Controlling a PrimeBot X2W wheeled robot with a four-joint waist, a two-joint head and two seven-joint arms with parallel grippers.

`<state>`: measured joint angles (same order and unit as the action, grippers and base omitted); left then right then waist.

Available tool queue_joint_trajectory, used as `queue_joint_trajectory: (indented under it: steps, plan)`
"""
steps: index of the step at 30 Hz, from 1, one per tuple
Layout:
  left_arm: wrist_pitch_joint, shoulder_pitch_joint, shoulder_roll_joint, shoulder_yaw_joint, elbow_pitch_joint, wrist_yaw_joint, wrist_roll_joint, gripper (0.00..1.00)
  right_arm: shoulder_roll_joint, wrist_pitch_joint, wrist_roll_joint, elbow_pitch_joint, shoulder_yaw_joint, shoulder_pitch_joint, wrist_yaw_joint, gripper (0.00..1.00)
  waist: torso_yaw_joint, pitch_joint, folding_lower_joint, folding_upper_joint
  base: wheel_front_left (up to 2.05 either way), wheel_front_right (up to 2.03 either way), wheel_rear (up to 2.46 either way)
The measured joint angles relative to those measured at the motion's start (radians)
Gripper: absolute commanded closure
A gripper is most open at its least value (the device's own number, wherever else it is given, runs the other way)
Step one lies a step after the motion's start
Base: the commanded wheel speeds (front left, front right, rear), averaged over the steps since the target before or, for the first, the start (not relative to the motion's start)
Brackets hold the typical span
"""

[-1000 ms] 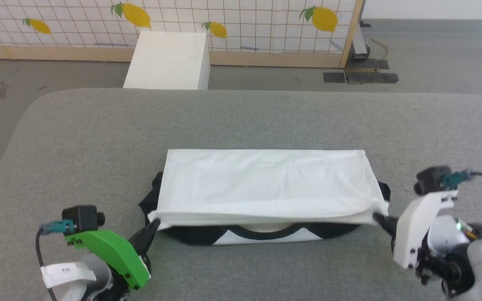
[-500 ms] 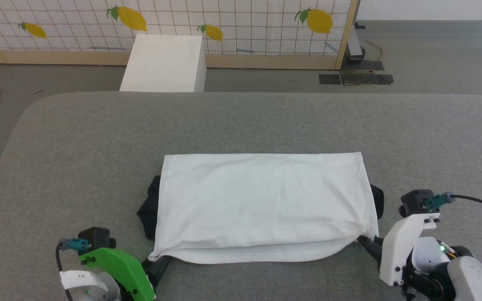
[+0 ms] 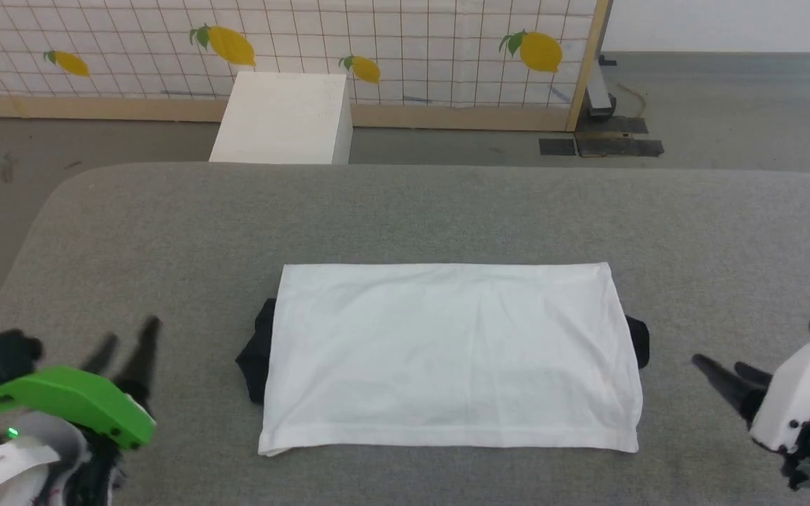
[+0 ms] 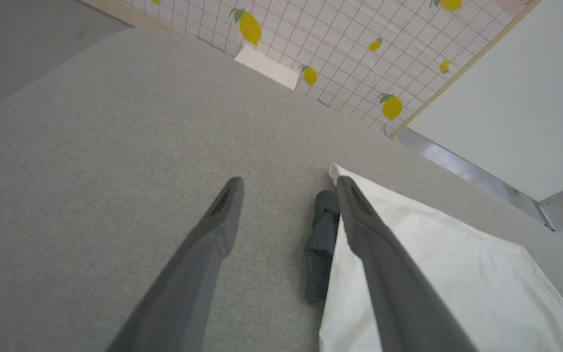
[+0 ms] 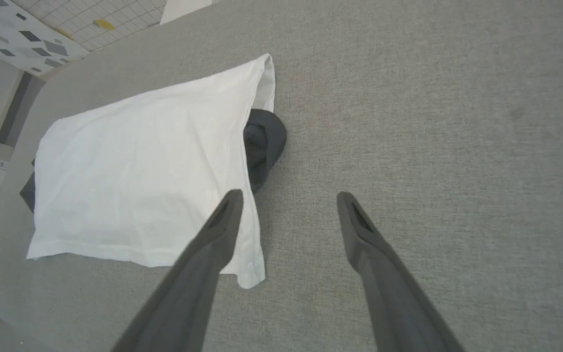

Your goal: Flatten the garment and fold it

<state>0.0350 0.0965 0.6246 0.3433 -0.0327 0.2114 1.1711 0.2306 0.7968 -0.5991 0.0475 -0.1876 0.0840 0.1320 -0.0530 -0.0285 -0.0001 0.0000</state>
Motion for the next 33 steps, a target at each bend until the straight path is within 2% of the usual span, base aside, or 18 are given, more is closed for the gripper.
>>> queue_joint_trajectory:
  steps: [4, 8, 13, 16, 24, 28, 29, 33]
  plan:
    - [-0.207, 0.006, 0.007, -0.043, 0.022, -0.032, -0.123, 0.00, 0.002, 0.061, 0.018, -0.006, -0.023, 0.042, 0.000, 0.00, -0.004, -0.030, 0.0000, 0.0000, 0.00, 0.00, 0.00]
    - [-0.287, 0.035, -0.012, -0.077, 0.032, -0.052, -0.272, 0.00, 0.016, 0.103, 0.031, 0.005, 0.020, 0.112, 0.000, 0.00, -0.011, -0.073, 0.0001, 0.0000, 0.00, 0.00, 0.00]
    - [-0.293, 0.081, -0.127, -0.221, 0.122, -0.102, -0.516, 0.00, 0.034, 0.137, 0.030, 0.056, 0.073, 0.167, 0.000, 0.00, -0.024, -0.137, 0.0001, 0.0000, 0.00, 0.00, 0.00]
    - [-0.293, 0.072, -0.207, -0.280, 0.134, -0.148, -0.589, 0.00, 0.036, 0.137, 0.036, 0.085, 0.097, 0.196, 0.000, 0.00, -0.033, -0.174, 0.0001, 0.0000, 0.00, 0.00, 0.00]
    - [-0.293, 0.057, -0.330, -0.382, 0.100, -0.262, -0.664, 0.00, 0.037, 0.108, 0.054, 0.151, 0.142, 0.233, 0.000, 0.00, -0.062, -0.254, 0.0001, 0.0000, 0.00, 0.00, 0.00]
    - [-0.293, 0.057, -0.362, -0.404, 0.072, -0.295, -0.690, 0.00, 0.040, 0.087, 0.053, 0.166, 0.180, 0.260, 0.000, 0.00, -0.078, -0.275, 0.0001, 0.0000, 0.00, 0.00, 0.00]
    - [-0.293, 0.059, -0.382, -0.411, 0.053, -0.310, -0.700, 0.00, 0.042, 0.080, 0.041, 0.177, 0.217, 0.280, -0.001, 0.00, -0.088, -0.283, 0.0001, 0.0000, 0.00, 0.00, 0.00]
    - [-0.293, 0.062, -0.399, -0.412, 0.027, -0.325, -0.710, 0.00, 0.048, 0.072, 0.026, 0.200, 0.263, 0.307, -0.004, 0.00, -0.094, -0.287, 0.0001, 0.0000, 0.00, 0.00, 0.00]
